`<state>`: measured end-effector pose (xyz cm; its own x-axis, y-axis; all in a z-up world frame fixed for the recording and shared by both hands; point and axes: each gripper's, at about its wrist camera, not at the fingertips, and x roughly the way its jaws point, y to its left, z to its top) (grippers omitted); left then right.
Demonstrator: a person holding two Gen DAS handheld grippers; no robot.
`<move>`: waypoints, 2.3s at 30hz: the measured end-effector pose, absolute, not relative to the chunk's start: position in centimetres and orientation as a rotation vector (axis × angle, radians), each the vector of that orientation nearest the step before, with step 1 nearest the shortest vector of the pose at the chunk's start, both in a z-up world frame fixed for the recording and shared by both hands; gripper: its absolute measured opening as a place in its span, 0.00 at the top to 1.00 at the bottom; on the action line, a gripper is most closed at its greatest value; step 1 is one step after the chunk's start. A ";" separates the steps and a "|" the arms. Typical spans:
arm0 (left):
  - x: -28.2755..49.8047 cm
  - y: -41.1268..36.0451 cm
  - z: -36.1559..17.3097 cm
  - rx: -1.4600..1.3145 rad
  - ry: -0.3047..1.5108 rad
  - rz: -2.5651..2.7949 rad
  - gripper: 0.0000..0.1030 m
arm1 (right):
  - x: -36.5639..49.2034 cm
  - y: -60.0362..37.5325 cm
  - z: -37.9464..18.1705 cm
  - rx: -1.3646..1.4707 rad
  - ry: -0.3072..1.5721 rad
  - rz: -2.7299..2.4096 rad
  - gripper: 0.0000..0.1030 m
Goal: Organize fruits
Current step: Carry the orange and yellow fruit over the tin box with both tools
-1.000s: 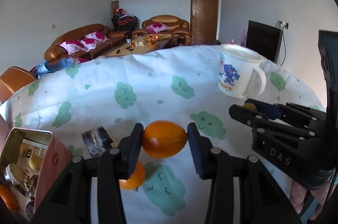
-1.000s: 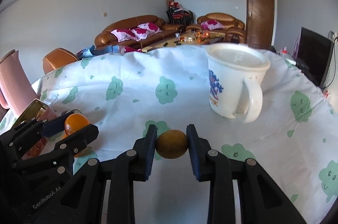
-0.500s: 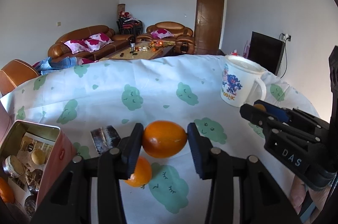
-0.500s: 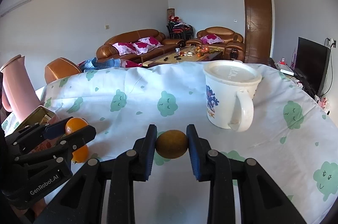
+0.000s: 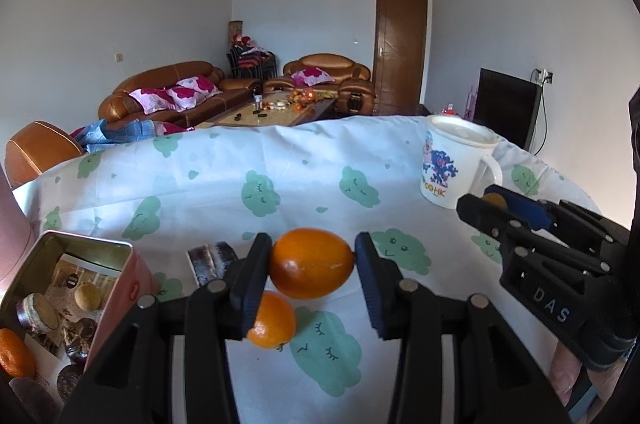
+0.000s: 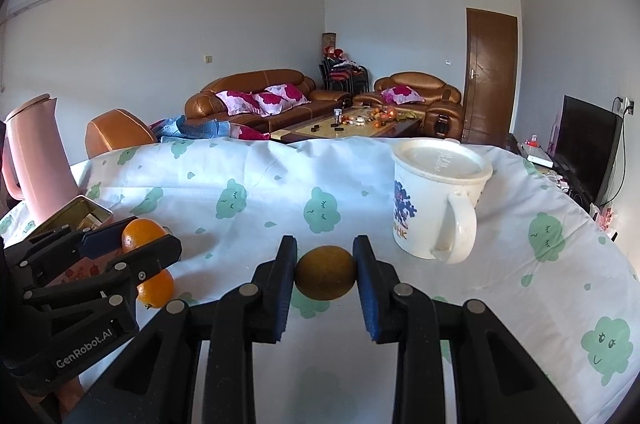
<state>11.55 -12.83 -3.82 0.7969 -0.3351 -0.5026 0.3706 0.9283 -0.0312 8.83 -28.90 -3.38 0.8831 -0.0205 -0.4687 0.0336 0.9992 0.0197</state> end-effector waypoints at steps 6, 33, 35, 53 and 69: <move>11.0 -12.5 -3.7 0.072 0.508 -0.362 0.57 | 8.6 -28.9 -3.2 0.040 0.474 -0.018 0.70; 8.5 -11.3 -3.1 0.097 0.520 -0.364 0.57 | 7.2 -26.1 -3.3 0.041 0.482 0.094 0.70; 8.5 -11.2 -3.1 0.092 0.525 -0.361 0.57 | 7.1 -25.8 -3.2 0.040 0.484 0.101 0.70; 7.7 -8.3 -2.3 0.064 0.543 -0.320 0.57 | 6.3 -23.1 -2.0 0.010 0.482 0.167 0.70; 7.4 -4.9 -2.0 0.031 0.547 -0.265 0.57 | 6.4 -19.8 -0.7 -0.034 0.466 0.227 0.70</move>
<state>7.37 -4.86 -1.97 0.8212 -0.2405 -0.5174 0.2568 0.9656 -0.0412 6.42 -19.77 -0.71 0.8689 0.2088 -0.4489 -0.2242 0.9743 0.0191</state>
